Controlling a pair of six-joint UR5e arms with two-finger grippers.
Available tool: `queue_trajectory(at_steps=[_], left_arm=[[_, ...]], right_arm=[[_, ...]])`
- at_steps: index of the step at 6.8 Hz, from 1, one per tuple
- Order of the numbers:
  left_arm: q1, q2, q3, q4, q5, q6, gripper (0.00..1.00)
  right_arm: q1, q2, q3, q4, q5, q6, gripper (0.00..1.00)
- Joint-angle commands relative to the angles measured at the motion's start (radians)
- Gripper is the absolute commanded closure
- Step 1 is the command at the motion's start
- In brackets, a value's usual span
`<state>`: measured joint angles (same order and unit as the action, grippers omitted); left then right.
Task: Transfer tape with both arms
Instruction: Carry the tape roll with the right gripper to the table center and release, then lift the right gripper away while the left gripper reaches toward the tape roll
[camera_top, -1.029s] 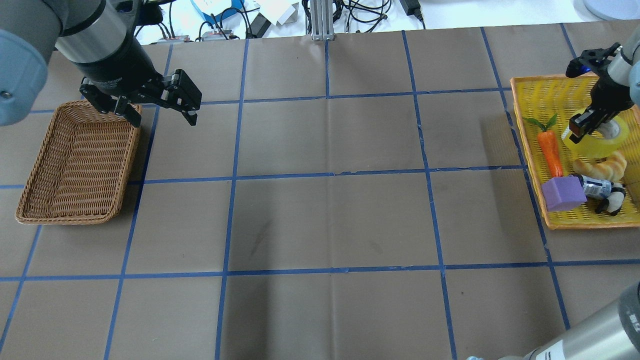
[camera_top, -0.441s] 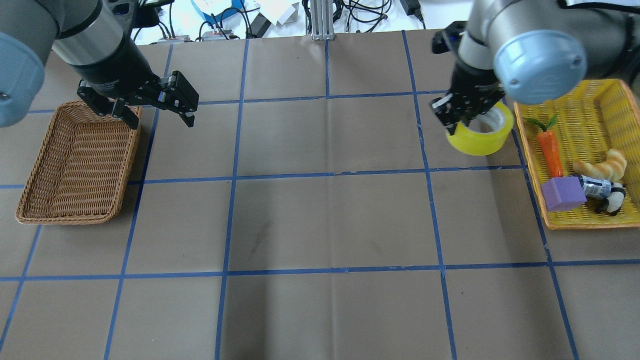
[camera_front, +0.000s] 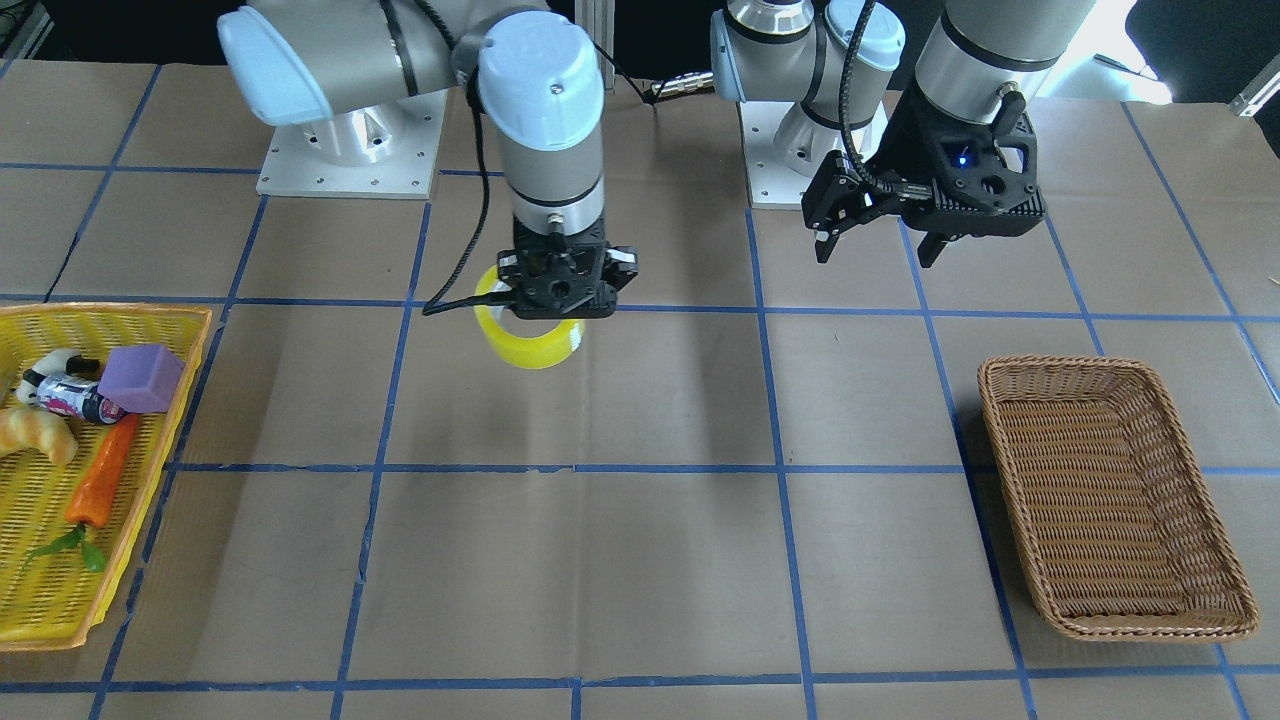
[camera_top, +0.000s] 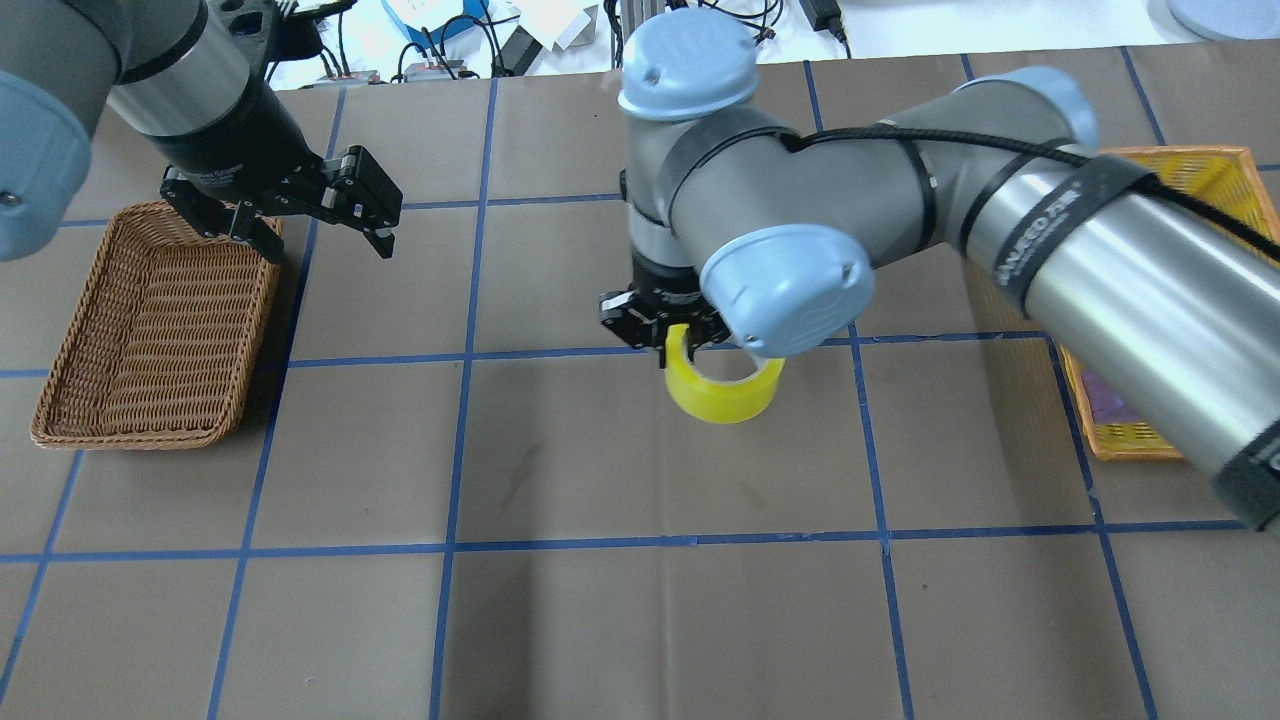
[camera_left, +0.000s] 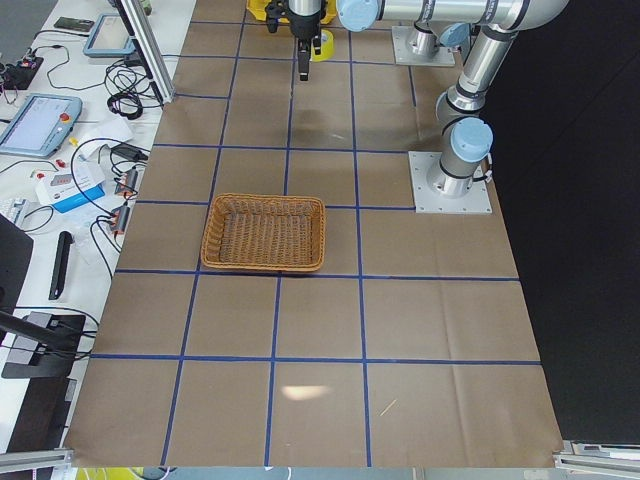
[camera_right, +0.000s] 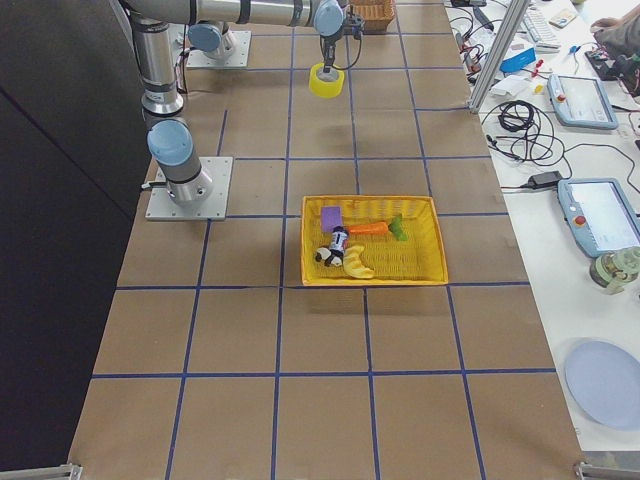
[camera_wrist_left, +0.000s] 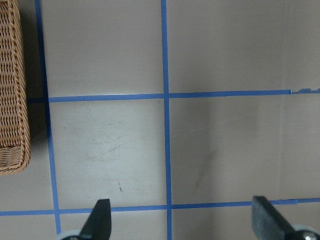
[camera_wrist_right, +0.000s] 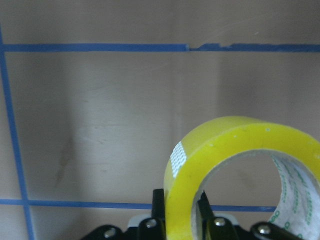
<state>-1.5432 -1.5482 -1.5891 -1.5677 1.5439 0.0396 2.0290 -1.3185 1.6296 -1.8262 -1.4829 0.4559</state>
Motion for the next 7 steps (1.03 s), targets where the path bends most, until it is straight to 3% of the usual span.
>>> queue_trajectory(at_steps=[1,2,4,6,7], left_arm=[[0.002,0.0,-0.04,0.001,0.004,0.002,0.0],[0.002,0.002,-0.049,0.003,0.007,0.002,0.0],[0.003,-0.004,-0.051,0.002,-0.002,0.0,0.0],[-0.003,-0.053,-0.075,0.003,-0.004,-0.023,0.0],[-0.017,-0.064,-0.133,0.029,-0.004,-0.041,0.0]], right_arm=[[0.112,0.079,0.001,-0.071,0.027,0.199,0.66],[0.108,0.074,0.004,-0.064,0.013,0.187,0.01],[0.051,0.059,-0.016,-0.039,0.009,0.182,0.0],[-0.118,-0.04,-0.056,0.029,0.006,0.019,0.0],[-0.218,-0.074,-0.074,0.05,0.004,-0.088,0.0]])
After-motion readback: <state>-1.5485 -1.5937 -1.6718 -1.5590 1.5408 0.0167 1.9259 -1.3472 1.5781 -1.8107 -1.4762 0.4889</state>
